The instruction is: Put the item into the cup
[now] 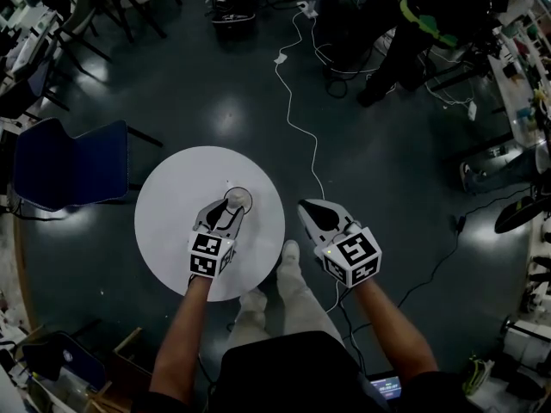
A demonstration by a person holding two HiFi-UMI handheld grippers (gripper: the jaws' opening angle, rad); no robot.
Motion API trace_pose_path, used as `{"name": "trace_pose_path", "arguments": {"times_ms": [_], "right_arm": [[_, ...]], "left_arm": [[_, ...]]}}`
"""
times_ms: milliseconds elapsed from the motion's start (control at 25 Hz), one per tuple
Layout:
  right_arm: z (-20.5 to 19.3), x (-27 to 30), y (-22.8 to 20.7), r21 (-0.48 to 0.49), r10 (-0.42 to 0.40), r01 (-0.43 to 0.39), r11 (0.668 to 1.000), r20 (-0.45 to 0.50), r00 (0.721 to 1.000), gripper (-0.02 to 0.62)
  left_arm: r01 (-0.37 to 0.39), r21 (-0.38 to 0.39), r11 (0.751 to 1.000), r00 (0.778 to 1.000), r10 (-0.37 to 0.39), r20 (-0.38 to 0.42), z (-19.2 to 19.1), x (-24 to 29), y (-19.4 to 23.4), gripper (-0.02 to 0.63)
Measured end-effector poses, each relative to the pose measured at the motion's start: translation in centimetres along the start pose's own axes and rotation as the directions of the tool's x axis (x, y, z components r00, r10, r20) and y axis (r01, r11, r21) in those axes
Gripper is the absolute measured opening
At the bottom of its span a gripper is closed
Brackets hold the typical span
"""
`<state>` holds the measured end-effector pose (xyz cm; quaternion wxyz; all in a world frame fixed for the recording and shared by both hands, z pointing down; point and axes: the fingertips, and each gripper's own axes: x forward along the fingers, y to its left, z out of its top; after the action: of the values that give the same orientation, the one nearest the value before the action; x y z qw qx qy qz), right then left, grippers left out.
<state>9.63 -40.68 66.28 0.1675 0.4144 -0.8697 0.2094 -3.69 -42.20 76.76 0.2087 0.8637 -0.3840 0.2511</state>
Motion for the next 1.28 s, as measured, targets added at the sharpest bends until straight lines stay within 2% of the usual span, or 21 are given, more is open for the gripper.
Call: {"name": "trace_pose_path", "arguments": {"times_ms": [280, 800, 1040, 1200, 1280], "right_arm": [[0.1, -0.2, 0.4, 0.000, 0.000, 0.000, 1.000, -0.001, 1.000, 0.015], [1.2, -0.9, 2.5, -0.017, -0.002, 0.002, 1.000, 0.024, 1.000, 0.015], [2.3, -1.7, 5.2, -0.036, -0.001, 0.003, 0.999, 0.052, 0.999, 0.015], [3.0, -2.2, 7.3, -0.050, -0.002, 0.005, 0.999, 0.068, 0.998, 0.015], [3.7, -2.5, 8.6, -0.058, -0.001, 0.005, 0.998, 0.078, 0.997, 0.015]], "left_arm": [[-0.006, 0.001, 1.000, 1.000, 0.006, -0.001, 0.2, -0.3, -0.1, 0.173], [-0.007, -0.008, 1.000, 0.999, 0.007, 0.046, 1.0, -3.8, -0.7, 0.168], [-0.017, 0.011, 1.000, 0.995, 0.016, 0.095, 1.9, -7.7, -1.2, 0.128], [-0.008, 0.017, 1.000, 0.991, 0.006, 0.132, 2.4, -10.8, -1.8, 0.059], [-0.007, 0.020, 1.000, 0.989, 0.004, 0.151, 2.8, -12.6, -1.9, 0.046]]}}
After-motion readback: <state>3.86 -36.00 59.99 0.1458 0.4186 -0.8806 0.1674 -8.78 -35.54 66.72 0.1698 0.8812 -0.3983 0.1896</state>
